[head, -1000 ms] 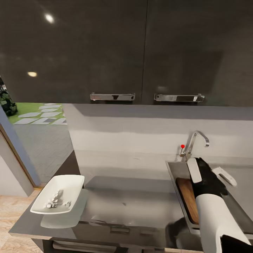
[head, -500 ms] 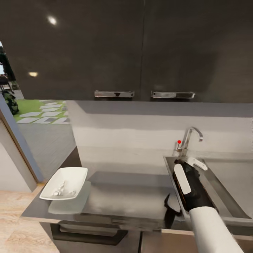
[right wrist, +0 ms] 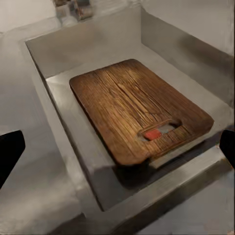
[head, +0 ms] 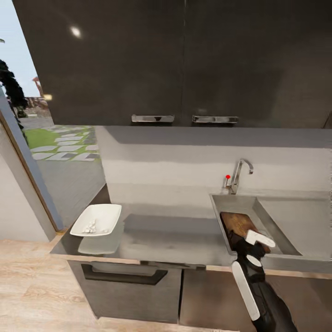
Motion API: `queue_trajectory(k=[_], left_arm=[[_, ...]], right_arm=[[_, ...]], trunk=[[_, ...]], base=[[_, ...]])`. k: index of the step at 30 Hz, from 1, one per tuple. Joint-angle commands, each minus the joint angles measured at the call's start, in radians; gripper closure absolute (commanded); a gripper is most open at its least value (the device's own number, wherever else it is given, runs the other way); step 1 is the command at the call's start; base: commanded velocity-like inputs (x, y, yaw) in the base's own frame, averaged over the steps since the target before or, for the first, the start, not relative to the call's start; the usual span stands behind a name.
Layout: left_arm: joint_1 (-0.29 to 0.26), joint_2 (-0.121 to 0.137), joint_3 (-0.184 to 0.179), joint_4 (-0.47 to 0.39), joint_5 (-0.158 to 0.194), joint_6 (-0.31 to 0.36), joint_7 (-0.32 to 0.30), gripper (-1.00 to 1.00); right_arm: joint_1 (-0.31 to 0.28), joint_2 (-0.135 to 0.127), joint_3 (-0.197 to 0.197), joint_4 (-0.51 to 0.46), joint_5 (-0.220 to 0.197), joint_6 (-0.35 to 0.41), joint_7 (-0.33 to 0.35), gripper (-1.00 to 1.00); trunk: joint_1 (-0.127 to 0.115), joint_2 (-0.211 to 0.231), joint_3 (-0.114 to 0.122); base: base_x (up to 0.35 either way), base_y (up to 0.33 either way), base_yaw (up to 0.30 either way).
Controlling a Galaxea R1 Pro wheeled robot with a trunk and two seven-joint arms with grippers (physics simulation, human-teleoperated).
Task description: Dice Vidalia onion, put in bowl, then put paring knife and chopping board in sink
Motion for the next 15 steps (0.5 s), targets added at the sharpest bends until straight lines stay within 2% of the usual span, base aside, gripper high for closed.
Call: queue_trajectory(k=[1, 2, 5, 7, 10, 12, 15], left_arm=[[0.0, 0.0, -0.002, 0.0, 0.002, -0.001, 0.001, -1.0], [0.0, 0.0, -0.002, 0.0, 0.003, -0.001, 0.001, -1.0], [0.0, 0.0, -0.001, 0.002, 0.002, -0.001, 0.001, -1.0], [0.0, 0.0, -0.001, 0.002, 0.003, -0.001, 0.001, -1.0], [0.0, 0.001, 0.0, 0.002, 0.003, -0.001, 0.001, -1.0], [0.0, 0.002, 0.001, 0.0, 0.003, 0.0, 0.001, -1.0], [0.0, 0.005, 0.001, -0.001, 0.004, 0.001, 0.002, -1.0]], right_arm=[[0.046, 0.0, 0.0, -0.005, 0.034, -0.038, 0.027, -1.0], [0.088, 0.0, 0.001, -0.008, 0.055, -0.079, 0.051, -1.0], [0.178, 0.0, 0.0, -0.01, 0.073, -0.159, 0.11, -1.0], [0.251, 0.0, 0.0, -0.006, 0.081, -0.217, 0.174, -1.0], [0.338, 0.0, 0.0, 0.016, 0.121, -0.296, 0.241, -1.0], [0.385, 0.0, 0.0, 0.088, 0.151, -0.363, 0.283, -1.0], [0.41, 0.0, 0.0, 0.245, 0.18, -0.471, 0.331, -1.0]], trunk=[[0.0, -0.002, -0.002], [0.0, -0.002, -0.002], [0.0, -0.002, -0.002], [0.0, -0.002, -0.002], [0.0, -0.002, -0.002], [0.0, -0.002, -0.002], [0.0, -0.002, -0.002]], base=[[-0.337, 0.0, 0.0], [-0.337, 0.0, 0.0], [-0.338, 0.0, 0.0], [-0.337, 0.0, 0.0], [-0.323, 0.0, 0.0], [-0.213, 0.0, 0.0], [-0.085, 0.0, 0.0]])
